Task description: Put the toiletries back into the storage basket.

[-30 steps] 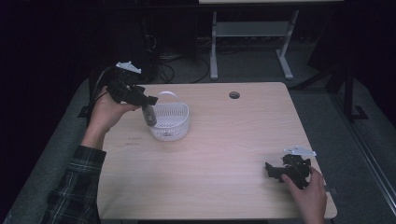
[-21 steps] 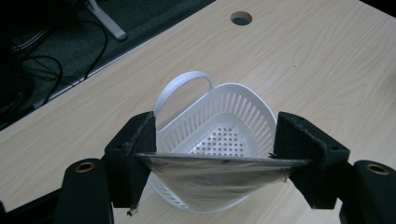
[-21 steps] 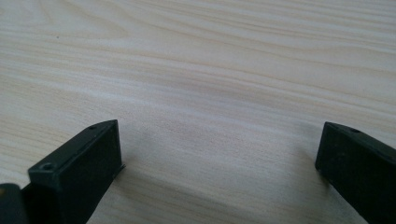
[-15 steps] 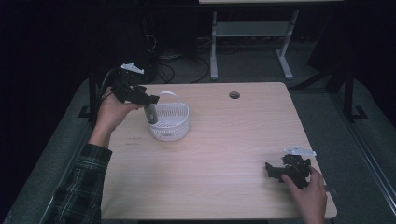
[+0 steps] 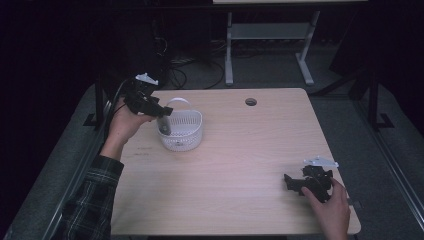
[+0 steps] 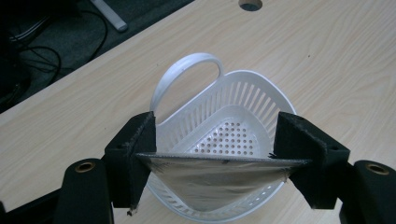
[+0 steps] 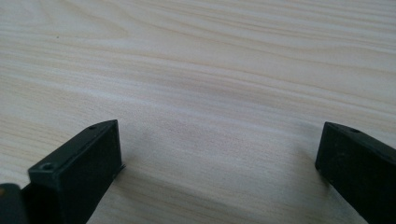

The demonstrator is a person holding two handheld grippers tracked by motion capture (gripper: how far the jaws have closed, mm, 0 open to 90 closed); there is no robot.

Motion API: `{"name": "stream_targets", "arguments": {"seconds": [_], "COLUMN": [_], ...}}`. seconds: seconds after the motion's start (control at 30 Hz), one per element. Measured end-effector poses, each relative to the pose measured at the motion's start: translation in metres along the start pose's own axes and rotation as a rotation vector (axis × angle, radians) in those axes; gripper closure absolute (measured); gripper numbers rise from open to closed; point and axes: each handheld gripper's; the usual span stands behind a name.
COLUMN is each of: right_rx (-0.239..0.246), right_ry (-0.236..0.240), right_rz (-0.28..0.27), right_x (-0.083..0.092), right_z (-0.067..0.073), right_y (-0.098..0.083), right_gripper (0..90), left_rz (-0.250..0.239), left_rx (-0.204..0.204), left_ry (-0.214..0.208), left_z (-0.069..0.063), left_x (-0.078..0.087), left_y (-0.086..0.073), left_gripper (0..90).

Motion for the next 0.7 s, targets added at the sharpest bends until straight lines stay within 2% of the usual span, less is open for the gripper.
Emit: {"name": "stream_targets", "arguments": {"seconds": [0.7], "right_rx": [0.000], "right_ry": [0.000], "right_rz": [0.000], "right_x": [0.000], "right_z": [0.000], "right_y": [0.000], "right_gripper": [0.0], "left_rz": [0.045], "left_rx": [0.014], "left_ry": [0.010], "left_z": [0.006], "left_x": [-0.027], "left_y": [-0.013], "left_gripper": [29.5]}}
Point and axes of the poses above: each handheld gripper's, and its own axes: x roughly backward along the jaws, y roughly out of its top, z roughly to its left, and after that the axes turned 13 degrees about x, right-handed
